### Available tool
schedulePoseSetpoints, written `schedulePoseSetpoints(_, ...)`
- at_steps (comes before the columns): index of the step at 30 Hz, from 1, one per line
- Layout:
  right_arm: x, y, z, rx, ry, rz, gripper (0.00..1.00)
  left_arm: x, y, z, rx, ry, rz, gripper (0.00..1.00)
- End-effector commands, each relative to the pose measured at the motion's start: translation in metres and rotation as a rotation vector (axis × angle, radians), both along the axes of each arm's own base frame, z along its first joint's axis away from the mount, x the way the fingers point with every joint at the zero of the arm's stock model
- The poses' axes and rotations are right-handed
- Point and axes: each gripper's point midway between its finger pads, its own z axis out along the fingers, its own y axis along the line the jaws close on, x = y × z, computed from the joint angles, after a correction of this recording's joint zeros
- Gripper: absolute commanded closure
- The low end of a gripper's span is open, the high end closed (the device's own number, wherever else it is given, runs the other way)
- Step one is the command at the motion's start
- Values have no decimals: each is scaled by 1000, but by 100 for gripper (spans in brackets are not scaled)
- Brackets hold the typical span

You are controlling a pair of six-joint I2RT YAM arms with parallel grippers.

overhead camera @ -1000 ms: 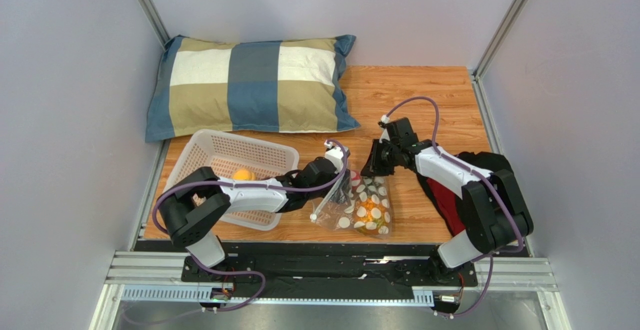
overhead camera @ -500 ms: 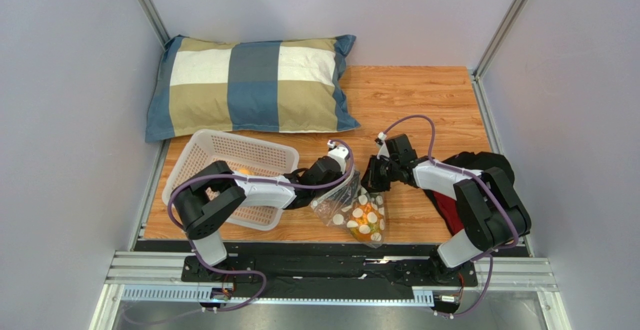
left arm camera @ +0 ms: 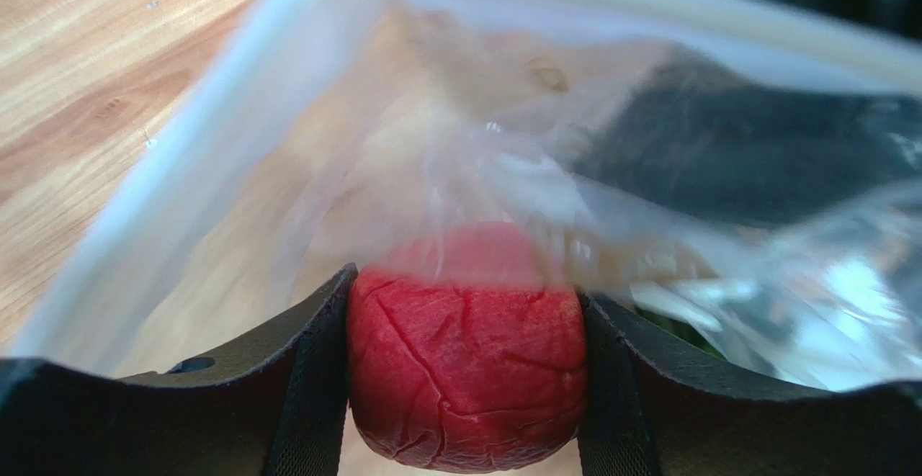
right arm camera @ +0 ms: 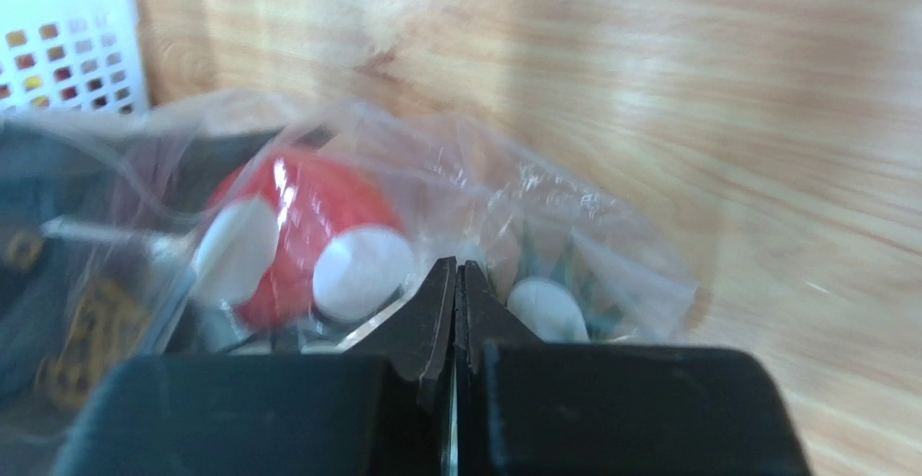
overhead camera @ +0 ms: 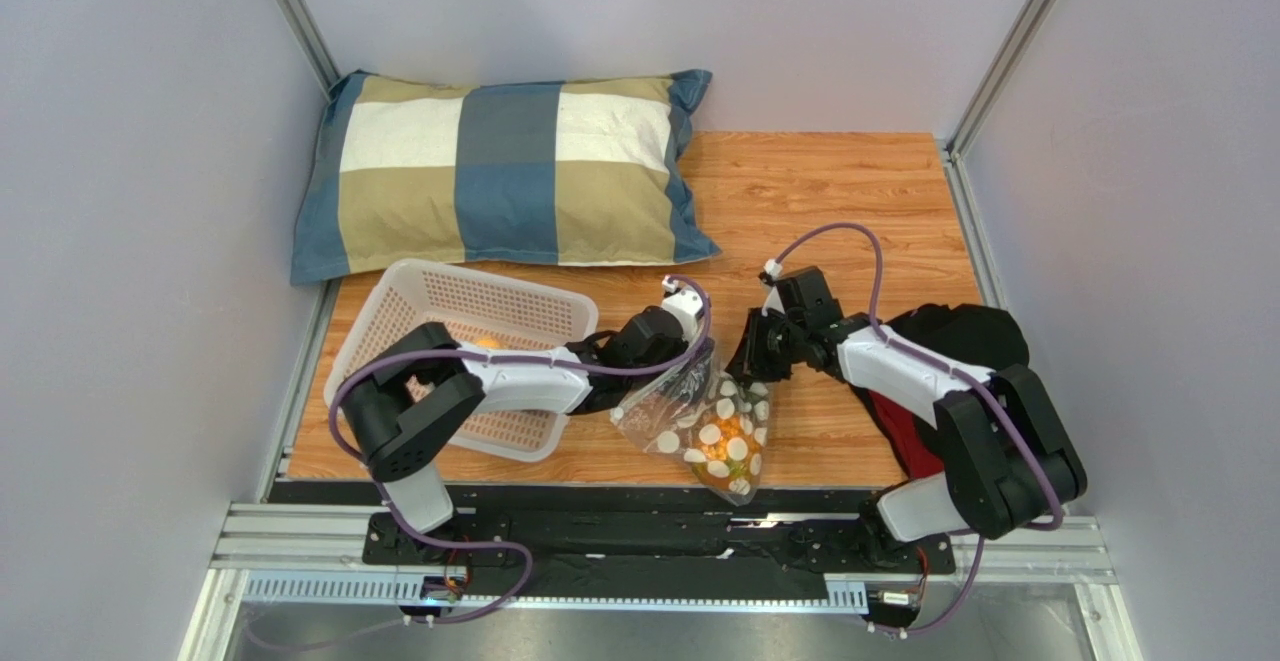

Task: Open the zip-top bag and remove the fake food

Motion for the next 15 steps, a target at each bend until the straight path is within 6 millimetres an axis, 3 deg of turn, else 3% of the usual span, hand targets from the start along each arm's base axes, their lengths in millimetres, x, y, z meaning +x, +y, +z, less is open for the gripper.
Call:
schedulePoseSetpoints(1, 31, -28, 30, -187, -155, -59, 100, -22, -6, 66, -145, 13, -92, 100)
schedulePoseSetpoints(6, 41, -67, 62, -356, -257, -169, 98, -51, -2, 87, -210, 120, -153, 100)
schedulePoseSetpoints(9, 21, -87, 66, -406, -223, -226, 72, -63, -5, 93, -244, 167, -190, 100)
schedulePoseSetpoints(10, 13, -92, 70, -391, -219, -238, 56, -66, -6, 93, -255, 176, -204, 100)
schedulePoseSetpoints(11, -3, -89, 60, -335, -162, -247, 47, -67, -6, 91, -260, 186, -199, 100)
schedulePoseSetpoints(13, -11, -87, 58, -232, -135, -289, 25, -71, -5, 90, -258, 205, -210, 100)
schedulePoseSetpoints(14, -19, -80, 63, -151, -143, -285, 18, -71, -4, 93, -257, 205, -210, 100)
schedulePoseSetpoints(15, -29, -79, 47, -115, -92, -318, 14, -73, 0, 90, -235, 215, -205, 100)
